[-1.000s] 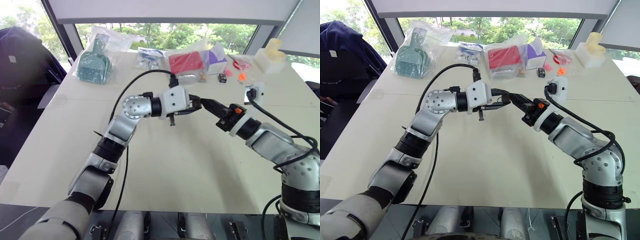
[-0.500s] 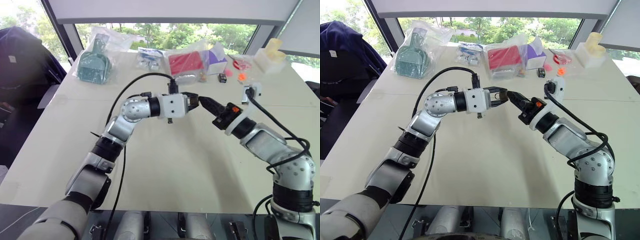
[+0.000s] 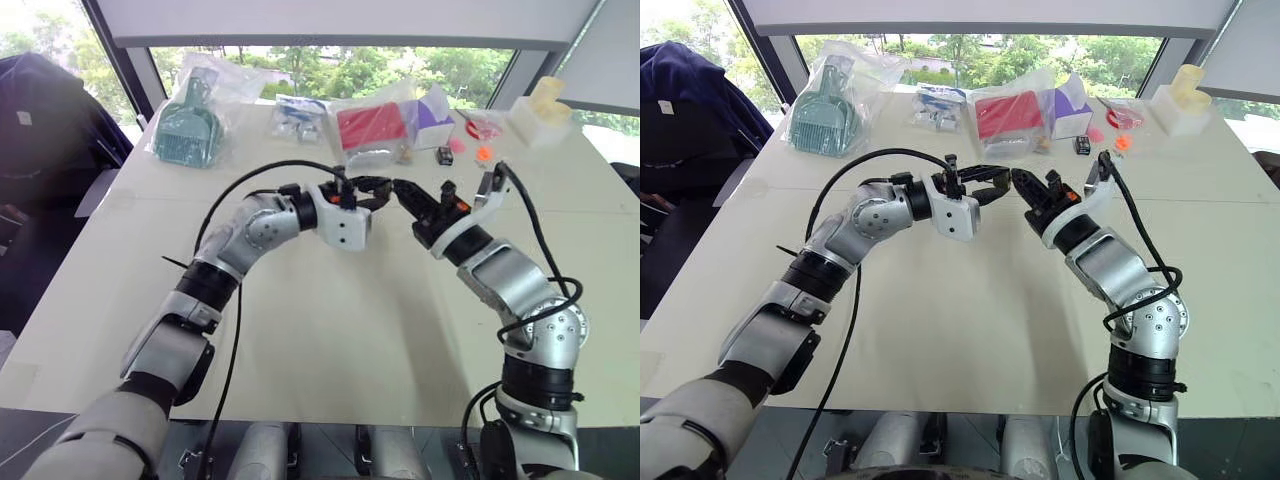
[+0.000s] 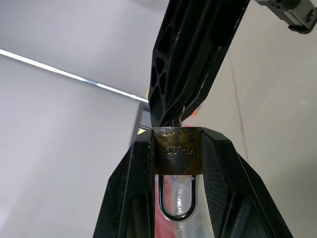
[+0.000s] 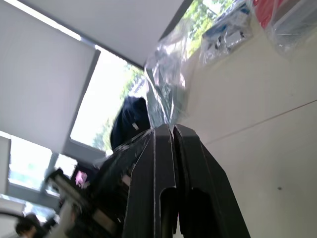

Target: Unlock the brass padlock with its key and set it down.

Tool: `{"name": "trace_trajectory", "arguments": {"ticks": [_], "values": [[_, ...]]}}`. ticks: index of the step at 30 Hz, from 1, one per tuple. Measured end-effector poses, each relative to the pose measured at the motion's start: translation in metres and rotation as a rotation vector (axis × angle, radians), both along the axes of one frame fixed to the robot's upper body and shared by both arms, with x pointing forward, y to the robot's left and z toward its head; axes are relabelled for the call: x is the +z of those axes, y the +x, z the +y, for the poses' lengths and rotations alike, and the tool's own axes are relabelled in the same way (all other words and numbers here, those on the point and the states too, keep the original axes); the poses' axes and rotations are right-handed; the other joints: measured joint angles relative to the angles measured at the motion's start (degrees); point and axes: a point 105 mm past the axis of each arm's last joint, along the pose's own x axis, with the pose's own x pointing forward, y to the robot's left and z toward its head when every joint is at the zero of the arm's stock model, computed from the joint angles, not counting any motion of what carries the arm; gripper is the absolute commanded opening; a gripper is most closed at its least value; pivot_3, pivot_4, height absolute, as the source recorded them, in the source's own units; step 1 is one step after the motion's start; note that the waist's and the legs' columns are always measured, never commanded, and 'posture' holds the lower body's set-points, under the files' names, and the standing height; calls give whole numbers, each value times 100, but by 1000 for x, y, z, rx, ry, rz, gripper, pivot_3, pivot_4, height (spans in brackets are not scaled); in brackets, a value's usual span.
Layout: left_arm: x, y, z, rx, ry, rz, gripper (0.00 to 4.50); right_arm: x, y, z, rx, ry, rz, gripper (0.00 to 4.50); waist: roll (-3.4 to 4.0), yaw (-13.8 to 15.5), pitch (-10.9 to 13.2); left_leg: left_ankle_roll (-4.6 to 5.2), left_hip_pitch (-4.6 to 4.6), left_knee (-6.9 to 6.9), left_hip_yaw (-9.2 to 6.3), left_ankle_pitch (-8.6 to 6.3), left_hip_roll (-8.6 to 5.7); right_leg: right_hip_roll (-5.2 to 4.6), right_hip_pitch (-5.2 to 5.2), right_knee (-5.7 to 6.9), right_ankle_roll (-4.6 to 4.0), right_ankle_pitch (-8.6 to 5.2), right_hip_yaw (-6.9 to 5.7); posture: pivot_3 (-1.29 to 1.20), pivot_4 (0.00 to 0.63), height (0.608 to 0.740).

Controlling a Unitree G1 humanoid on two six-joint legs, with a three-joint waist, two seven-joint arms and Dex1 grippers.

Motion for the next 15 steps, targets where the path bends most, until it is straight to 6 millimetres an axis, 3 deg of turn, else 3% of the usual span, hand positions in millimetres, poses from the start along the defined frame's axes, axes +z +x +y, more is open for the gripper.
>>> {"name": "trace_trajectory", "arguments": {"ticks": [15], "values": [[10,5,-2,39,0,-275,691,11,5,0,-11,239,127,48,0,-143,0,0,1,-6,1,0,3,1,-1,1,5,2,-1,0,150,740]]}}
